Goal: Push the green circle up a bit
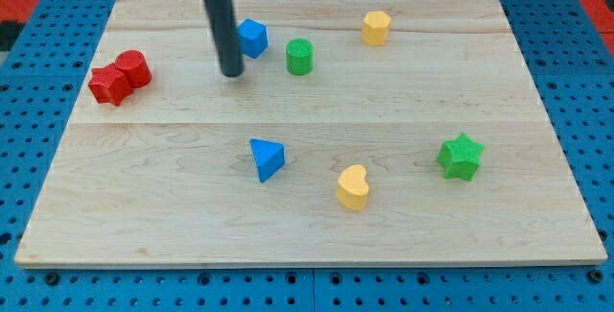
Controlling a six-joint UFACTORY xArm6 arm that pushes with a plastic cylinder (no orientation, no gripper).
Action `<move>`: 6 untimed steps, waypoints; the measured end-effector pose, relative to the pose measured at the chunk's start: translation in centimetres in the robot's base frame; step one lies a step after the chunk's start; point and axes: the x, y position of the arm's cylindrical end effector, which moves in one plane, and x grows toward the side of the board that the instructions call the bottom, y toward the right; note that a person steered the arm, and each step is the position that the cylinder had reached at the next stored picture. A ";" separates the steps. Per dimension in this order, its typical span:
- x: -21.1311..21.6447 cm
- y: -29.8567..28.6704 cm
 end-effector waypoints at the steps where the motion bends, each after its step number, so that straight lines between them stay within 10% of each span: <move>1: 1.5 3.1; 6: -9.1 9.5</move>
